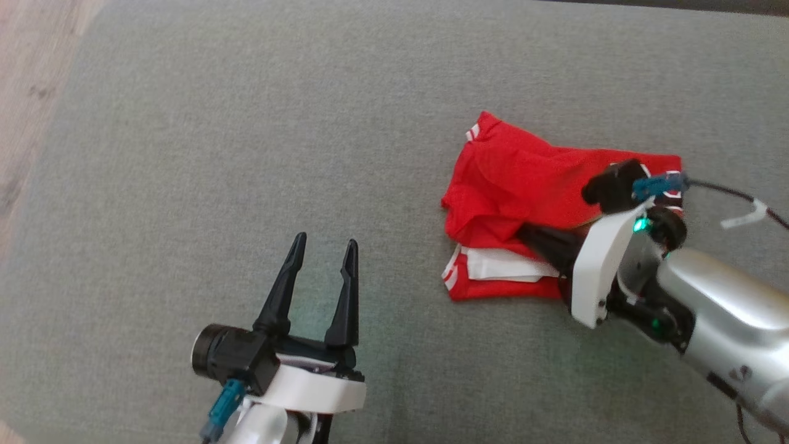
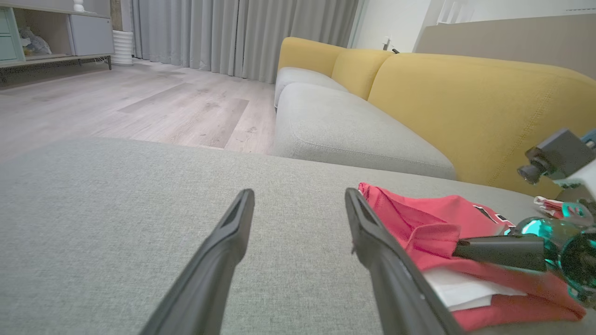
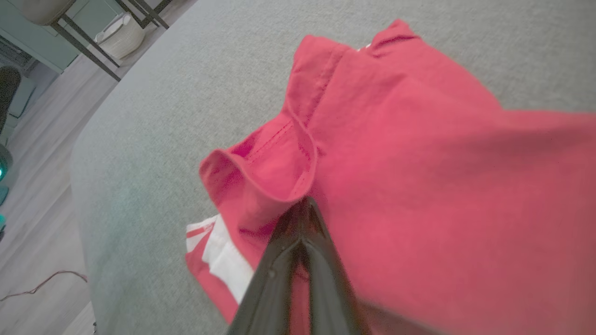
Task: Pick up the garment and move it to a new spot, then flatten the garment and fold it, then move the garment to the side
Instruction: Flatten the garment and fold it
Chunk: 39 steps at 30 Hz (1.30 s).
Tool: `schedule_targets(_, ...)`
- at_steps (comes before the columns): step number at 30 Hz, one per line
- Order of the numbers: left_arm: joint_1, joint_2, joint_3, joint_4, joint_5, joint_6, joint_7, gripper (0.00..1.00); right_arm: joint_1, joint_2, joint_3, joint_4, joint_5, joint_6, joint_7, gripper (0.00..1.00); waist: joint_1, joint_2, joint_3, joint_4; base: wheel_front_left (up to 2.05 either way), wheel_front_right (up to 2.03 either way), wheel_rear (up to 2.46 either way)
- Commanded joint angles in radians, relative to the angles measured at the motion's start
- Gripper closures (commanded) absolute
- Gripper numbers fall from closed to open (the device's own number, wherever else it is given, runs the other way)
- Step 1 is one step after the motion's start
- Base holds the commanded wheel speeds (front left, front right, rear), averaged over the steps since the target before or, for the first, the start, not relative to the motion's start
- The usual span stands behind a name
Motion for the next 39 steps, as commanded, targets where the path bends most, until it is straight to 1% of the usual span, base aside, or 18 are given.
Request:
schedule_targets(1,-0.019,-0.005,0.033,-0.029,0.000,0.000,-0.005,0.00,0.005,-0.021,0.016,-0.034,0.013,0.007,-0.022,1.00,-0.0001,0.0000,-0.012,-0.012,0.00,0.00,0.00)
schedule_targets(6,-0.013,-0.005,0.031,-0.025,0.002,-0.005,-0.005,0.00,0.032,-0.014,0.097,-0.064,0.054,0.007,-0.092,1.00,-0.0001,0.0000,-0.033,-0.026,0.00,0.00,0.00)
schedule_targets(9,-0.011,-0.005,0.029,-0.023,0.002,-0.006,-0.005,0.00,0.036,-0.010,0.113,-0.075,0.061,0.007,-0.132,1.00,-0.0001,0.0000,-0.039,-0.026,0.00,0.00,0.00)
schedule_targets(13,-0.006,-0.005,0.032,-0.028,0.003,-0.008,-0.005,0.00,0.006,-0.018,0.093,-0.047,0.062,0.007,-0.254,1.00,-0.0001,0.0000,-0.043,-0.018,0.00,0.00,0.00)
schedule_targets(17,-0.002,-0.005,0.027,-0.032,0.001,-0.010,-0.005,0.00,-0.032,-0.014,0.065,0.045,0.050,0.007,-0.324,1.00,-0.0001,0.0000,-0.040,0.003,0.00,0.00,0.00)
schedule_targets(20,-0.001,-0.005,0.021,-0.031,-0.006,-0.008,-0.005,0.00,-0.048,0.023,0.070,0.137,0.035,0.007,-0.343,1.00,-0.0001,0.0000,-0.039,0.021,0.00,0.00,0.00)
schedule_targets(22,-0.001,-0.005,0.014,-0.028,-0.011,-0.009,-0.005,0.00,-0.044,0.067,0.082,0.190,0.041,0.007,-0.347,1.00,-0.0001,0.0000,-0.043,0.032,0.00,0.00,0.00)
schedule_targets(24,-0.002,-0.005,0.010,-0.025,-0.014,-0.007,-0.005,0.00,-0.031,0.112,0.103,0.213,0.055,0.007,-0.339,1.00,-0.0001,0.0000,-0.048,0.040,0.00,0.00,0.00)
schedule_targets(27,0.004,-0.005,0.018,-0.027,-0.016,-0.001,-0.005,0.00,-0.002,0.167,0.135,0.200,0.056,0.007,-0.328,1.00,-0.0001,0.0000,-0.061,0.036,0.00,0.00,0.00)
schedule_targets(31,0.017,-0.005,0.033,-0.020,-0.016,0.002,-0.005,0.00,0.067,0.211,0.155,0.163,0.038,0.007,-0.321,1.00,-0.0001,0.0000,-0.090,0.019,0.00,0.00,0.00)
schedule_targets(32,0.021,-0.005,0.035,-0.019,-0.017,0.003,-0.005,0.00,0.085,0.216,0.156,0.152,0.031,0.007,-0.331,1.00,-0.0001,0.0000,-0.099,0.014,0.00,0.00,0.00)
schedule_targets(33,0.030,-0.005,0.040,-0.014,-0.017,0.006,-0.005,0.00,0.116,0.219,0.158,0.141,0.007,0.007,-0.379,0.98,-0.0001,0.0000,-0.121,0.003,0.00,0.00,0.00)
schedule_targets(34,0.036,-0.005,0.047,-0.015,-0.015,0.008,-0.005,0.00,0.130,0.218,0.158,0.145,-0.006,0.007,-0.406,0.21,-0.0001,0.0000,-0.134,-0.004,0.00,0.00,0.00)
schedule_targets(35,0.044,-0.005,0.056,-0.016,-0.012,0.012,-0.005,0.00,0.144,0.218,0.146,0.154,-0.020,0.007,-0.429,0.00,-0.0001,0.0000,-0.147,-0.012,0.00,0.00,0.00)
schedule_targets(37,0.062,-0.005,0.080,-0.020,0.001,0.019,-0.005,0.00,0.174,0.215,0.090,0.174,-0.068,0.007,-0.451,0.00,-0.0001,0.0000,-0.172,-0.029,0.00,0.00,0.00)
schedule_targets(39,0.087,-0.005,0.110,-0.029,0.010,0.028,-0.005,0.00,0.221,0.218,-0.066,0.150,-0.160,0.007,-0.453,0.00,-0.0001,0.0000,-0.200,-0.050,0.00,0.00,0.00)
